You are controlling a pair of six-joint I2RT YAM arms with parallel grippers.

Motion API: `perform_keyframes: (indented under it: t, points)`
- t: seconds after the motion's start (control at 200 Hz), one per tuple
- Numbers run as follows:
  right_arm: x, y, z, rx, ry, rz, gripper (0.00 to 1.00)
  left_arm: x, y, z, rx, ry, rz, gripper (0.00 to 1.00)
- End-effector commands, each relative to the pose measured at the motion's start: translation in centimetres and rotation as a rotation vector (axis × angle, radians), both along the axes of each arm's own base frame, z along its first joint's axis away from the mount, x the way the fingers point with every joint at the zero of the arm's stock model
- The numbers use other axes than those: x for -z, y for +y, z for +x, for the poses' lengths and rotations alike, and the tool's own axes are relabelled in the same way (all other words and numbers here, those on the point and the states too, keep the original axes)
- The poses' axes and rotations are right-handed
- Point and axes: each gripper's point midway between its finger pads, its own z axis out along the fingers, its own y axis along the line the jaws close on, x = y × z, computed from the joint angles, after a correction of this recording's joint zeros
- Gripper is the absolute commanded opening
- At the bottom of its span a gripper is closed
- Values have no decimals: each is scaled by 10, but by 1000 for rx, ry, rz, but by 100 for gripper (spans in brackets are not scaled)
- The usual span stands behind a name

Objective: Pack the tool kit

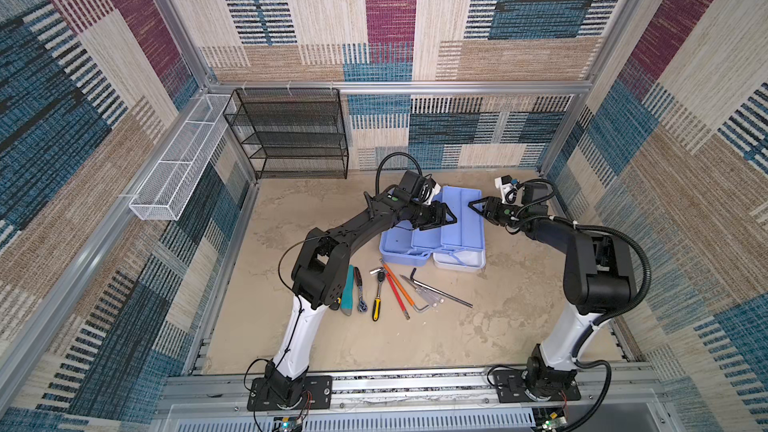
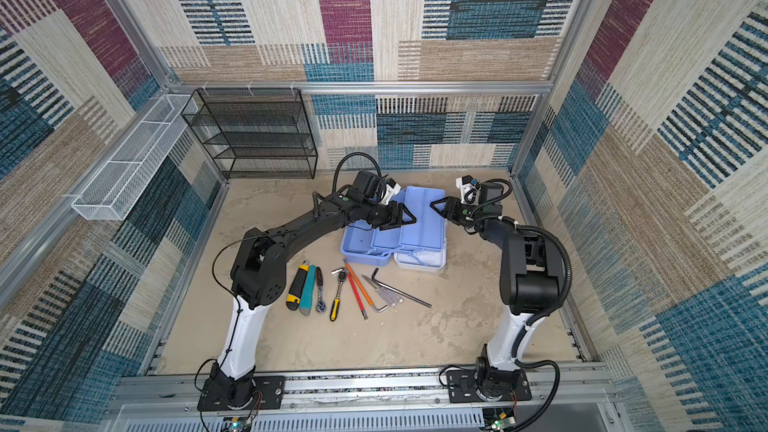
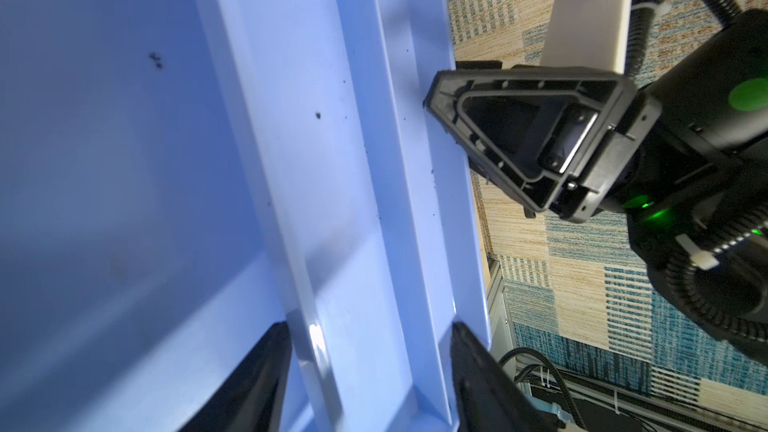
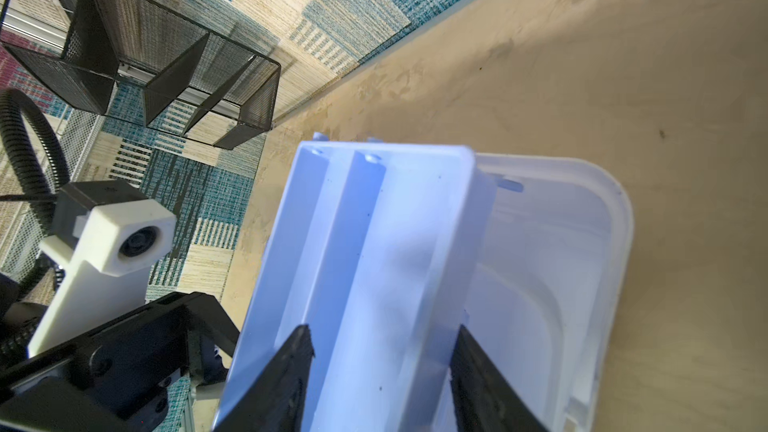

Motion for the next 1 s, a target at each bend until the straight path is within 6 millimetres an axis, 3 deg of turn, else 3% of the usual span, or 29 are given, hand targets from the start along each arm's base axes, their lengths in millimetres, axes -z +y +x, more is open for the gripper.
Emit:
perform_keyframes:
  t: [0.0,0.125,0.341,0.536,0.671,0.826,0.997]
  points:
    - [-4,-7,1,27,-24,-62,70,-20,2,0,13,-65,-11,70]
    - [-9,-14,-1,67,-45,-115,82,-25,16,3,-23,-119,39,80]
    - [-26,-28,-4,144,-83,-185,90,-35,36,1,-53,-177,73,90]
    - [-52,-39,-23,232,-169,-237,90,-38,62,-5,-89,-229,112,100]
    - [-73,-39,-48,255,-255,-266,85,-40,81,-14,-113,-297,137,100]
    - [-84,-10,-80,229,-332,-346,82,-28,104,-26,-140,-332,204,100]
    - [-69,31,-118,195,-328,-442,79,-14,127,-44,-166,-342,256,100]
